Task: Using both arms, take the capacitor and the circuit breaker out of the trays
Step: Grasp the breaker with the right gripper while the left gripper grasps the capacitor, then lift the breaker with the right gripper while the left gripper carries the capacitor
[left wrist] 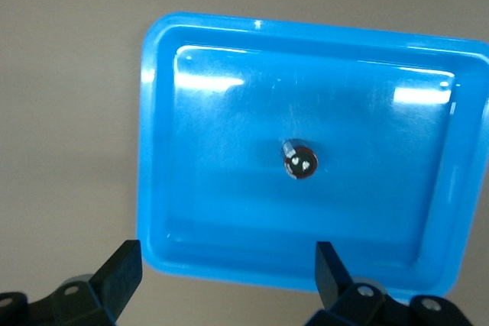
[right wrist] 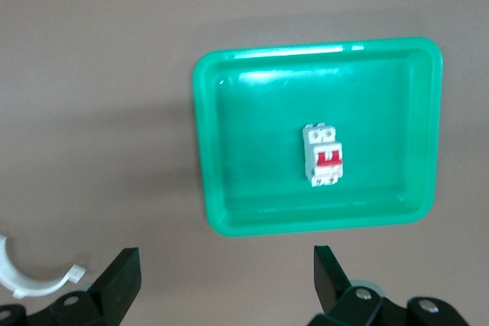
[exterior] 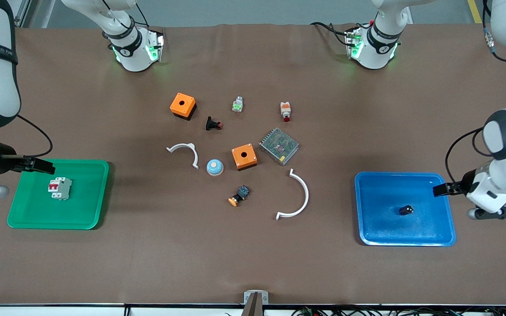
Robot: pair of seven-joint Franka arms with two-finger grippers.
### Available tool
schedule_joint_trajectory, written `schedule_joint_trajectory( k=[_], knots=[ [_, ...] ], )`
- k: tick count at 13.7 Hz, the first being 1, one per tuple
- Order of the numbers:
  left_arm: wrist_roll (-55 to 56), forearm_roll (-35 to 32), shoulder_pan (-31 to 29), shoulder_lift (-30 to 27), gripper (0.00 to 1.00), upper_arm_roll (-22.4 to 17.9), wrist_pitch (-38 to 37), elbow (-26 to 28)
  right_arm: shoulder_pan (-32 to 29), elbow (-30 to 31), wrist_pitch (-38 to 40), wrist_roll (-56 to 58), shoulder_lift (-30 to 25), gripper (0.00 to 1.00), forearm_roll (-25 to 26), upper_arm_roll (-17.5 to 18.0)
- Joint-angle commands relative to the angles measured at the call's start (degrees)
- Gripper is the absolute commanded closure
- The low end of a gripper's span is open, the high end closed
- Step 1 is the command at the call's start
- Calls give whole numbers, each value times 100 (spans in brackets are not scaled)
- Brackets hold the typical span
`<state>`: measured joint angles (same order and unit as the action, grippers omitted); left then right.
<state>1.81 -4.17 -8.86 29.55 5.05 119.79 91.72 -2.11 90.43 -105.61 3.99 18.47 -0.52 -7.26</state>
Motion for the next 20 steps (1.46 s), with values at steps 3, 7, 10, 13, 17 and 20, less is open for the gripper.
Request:
schedule_joint_trajectory(
  k=[3,7,10,13,17,20],
  knots=[
    [21,-32,69,560,14,49,465,-5,-684,668,-1162,1042,297,0,-45,67],
    [152,4,209,824,19,67,860,-13,-782,800,-1698,1060,824,0,-63,93],
    [284,4,271,1044,26,67,1273,-13,-791,1222,-2489,1243,921,0,-63,93],
    [337,-5,297,1097,40,67,1301,-13,-975,1223,-2692,1700,1123,0,-298,102],
    [355,4,306,1193,71,67,1301,-22,-1028,1275,-2929,1895,1413,0,-564,102],
    [372,-5,306,1141,98,67,1292,-31,-1019,1512,-3316,1904,1449,0,-564,93]
  ],
)
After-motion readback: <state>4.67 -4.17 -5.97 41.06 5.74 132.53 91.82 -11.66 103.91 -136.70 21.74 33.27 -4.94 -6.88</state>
